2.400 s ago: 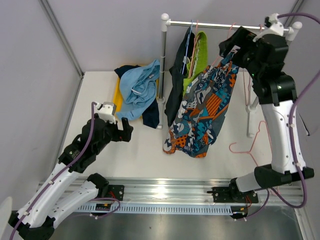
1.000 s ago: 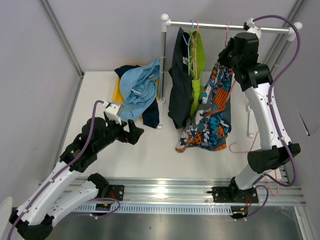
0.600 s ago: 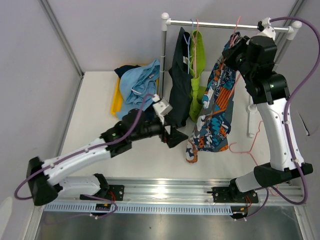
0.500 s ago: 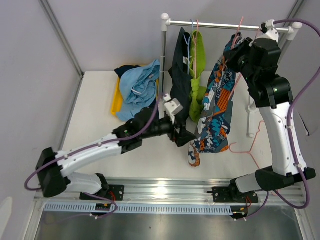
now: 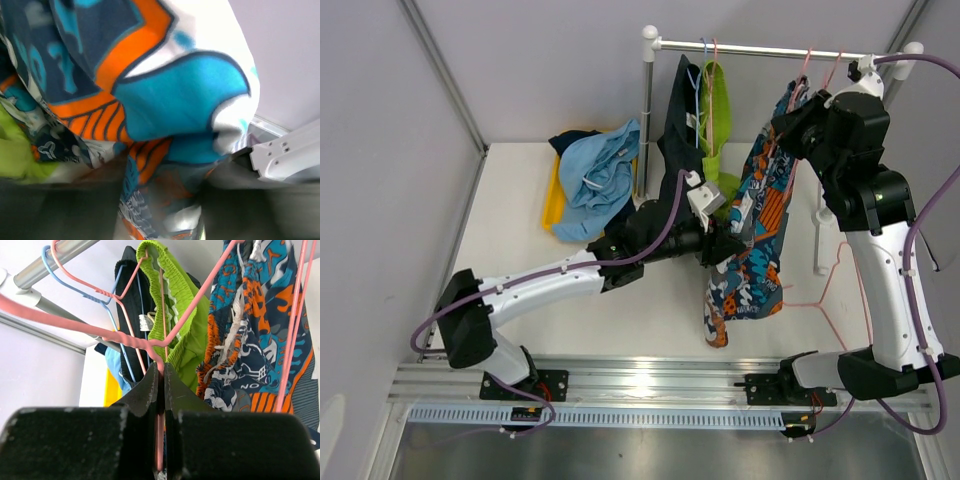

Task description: Remove the shorts from the hanger

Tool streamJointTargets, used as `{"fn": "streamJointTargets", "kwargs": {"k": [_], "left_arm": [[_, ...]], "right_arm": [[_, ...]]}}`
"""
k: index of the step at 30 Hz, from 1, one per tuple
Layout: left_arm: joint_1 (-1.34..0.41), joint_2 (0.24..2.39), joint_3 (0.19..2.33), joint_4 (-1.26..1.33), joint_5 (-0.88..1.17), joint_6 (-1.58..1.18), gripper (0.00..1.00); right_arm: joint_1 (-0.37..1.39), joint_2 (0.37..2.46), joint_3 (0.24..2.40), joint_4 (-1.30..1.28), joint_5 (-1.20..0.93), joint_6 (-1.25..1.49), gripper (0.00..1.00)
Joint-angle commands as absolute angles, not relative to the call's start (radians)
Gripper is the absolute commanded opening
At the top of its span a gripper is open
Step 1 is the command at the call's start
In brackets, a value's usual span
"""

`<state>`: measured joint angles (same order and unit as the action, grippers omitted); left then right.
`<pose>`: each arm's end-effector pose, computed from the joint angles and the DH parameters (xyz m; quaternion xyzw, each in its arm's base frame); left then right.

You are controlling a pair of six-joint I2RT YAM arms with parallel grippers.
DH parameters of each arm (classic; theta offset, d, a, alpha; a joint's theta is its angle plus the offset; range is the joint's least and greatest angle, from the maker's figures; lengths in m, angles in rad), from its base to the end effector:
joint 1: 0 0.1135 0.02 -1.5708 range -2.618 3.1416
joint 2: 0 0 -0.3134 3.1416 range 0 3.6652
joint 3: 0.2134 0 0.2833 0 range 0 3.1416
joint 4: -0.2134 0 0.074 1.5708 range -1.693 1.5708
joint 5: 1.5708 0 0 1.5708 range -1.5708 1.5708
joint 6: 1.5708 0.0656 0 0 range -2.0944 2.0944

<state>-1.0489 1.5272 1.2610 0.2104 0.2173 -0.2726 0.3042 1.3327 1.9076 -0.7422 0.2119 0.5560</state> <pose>0.2007 -0.3773 0.4040 0.3423 0.6403 -0.4814 0.4909 0.2732 0.0713 0.5960 0.1631 0.7448 0.1943 0.6171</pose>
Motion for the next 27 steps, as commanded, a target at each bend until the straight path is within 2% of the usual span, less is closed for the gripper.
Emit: {"fn": "streamJointTargets", "kwargs": {"k": [1,2,3,5,9,13,19,23,27], "left_arm": [[-1.061,1.552,1.273,0.248,0.215,-0.275,0.21],[-1.066,1.548,1.264,0.252,0.207,-0.276,0.09],[-1.071,1.54,1.243,0.253,0.195,-0.278,0.04],[-1.088,1.502,1.195,0.258,0.192,-0.282,0.01],[-1.153,1.384,1.042,0.261,0.115,-0.288,0.0],[-1.291,1.229,0.875,0.246,0.007,-0.308,0.0],[-1.403,1.186,0.709,0.258,-0.123,-0.379,0.0],[-1.417,1.245,0.719,0.285,-0.114,-0.374,0.0],[-1.45,1.37,0.833,0.227,-0.141,-0.305,0.0]], "right_arm": [[0.304,1.299,1.928,-0.68,0.21,0.569,0.0],[0.302,1.308,1.937,-0.683,0.21,0.565,0.0],[0.301,1.316,1.948,-0.689,0.21,0.565,0.0],[0.291,1.327,1.974,-0.693,0.206,0.561,0.0],[0.273,1.362,2.011,-0.701,0.201,0.557,0.0],[0.249,1.385,2.039,-0.703,0.184,0.555,0.0],[0.229,1.41,2.098,-0.735,0.15,0.561,0.0],[0.229,1.396,2.091,-0.752,0.134,0.578,0.0],[0.229,1.391,2.105,-0.775,0.127,0.58,0.0]]}}
